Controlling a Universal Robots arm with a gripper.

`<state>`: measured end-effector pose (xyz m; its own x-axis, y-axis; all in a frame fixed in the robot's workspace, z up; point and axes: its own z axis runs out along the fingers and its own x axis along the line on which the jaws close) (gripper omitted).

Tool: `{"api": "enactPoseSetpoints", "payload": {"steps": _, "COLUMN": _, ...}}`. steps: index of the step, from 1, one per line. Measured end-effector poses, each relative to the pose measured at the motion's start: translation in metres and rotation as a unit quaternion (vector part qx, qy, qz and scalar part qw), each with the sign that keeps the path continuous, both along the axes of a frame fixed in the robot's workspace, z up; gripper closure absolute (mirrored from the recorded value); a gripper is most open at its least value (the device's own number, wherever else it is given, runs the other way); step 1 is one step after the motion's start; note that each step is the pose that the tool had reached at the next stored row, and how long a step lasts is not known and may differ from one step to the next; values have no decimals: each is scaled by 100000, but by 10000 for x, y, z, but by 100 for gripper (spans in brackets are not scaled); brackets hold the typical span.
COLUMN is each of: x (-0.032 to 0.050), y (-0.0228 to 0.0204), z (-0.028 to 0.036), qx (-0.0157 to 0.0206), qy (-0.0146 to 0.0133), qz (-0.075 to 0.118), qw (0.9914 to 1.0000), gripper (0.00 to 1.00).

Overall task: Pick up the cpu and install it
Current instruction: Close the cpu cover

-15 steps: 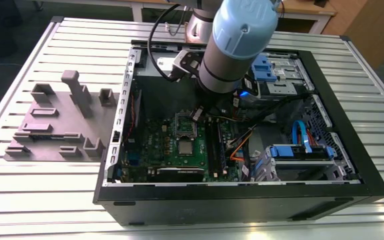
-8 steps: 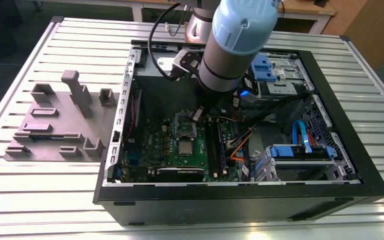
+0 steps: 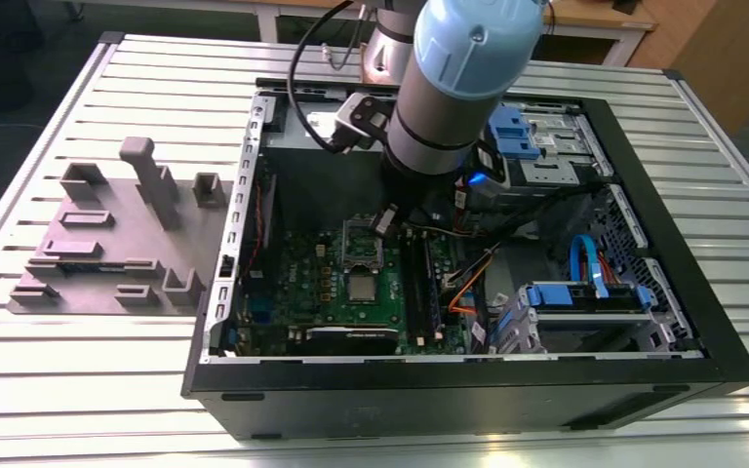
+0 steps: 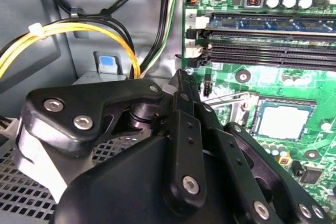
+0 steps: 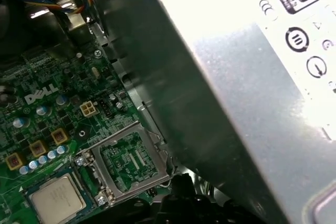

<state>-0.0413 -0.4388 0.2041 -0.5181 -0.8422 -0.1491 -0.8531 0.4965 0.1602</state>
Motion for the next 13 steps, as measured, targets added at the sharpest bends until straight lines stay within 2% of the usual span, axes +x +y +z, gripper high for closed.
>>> {"api": "enactPoseSetpoints", "payload": {"steps": 4, "x": -3, "y": -1, "z": 4, "qx": -1401, "qy": -2, "qz": 8, "qw": 99990, "gripper": 90}}
{"api": "enactPoseSetpoints", "payload": {"steps": 5, "x": -4, "y": -1, "z": 7, "qx": -1574, "qy": 5, "qz": 9, "qw": 99988, "gripper": 90}}
{"api": "enactPoseSetpoints", "payload": {"steps": 13, "x": -8, "y": -1, "z": 74, "qx": -1634, "qy": 8, "qz": 6, "qw": 99987, "gripper": 90}}
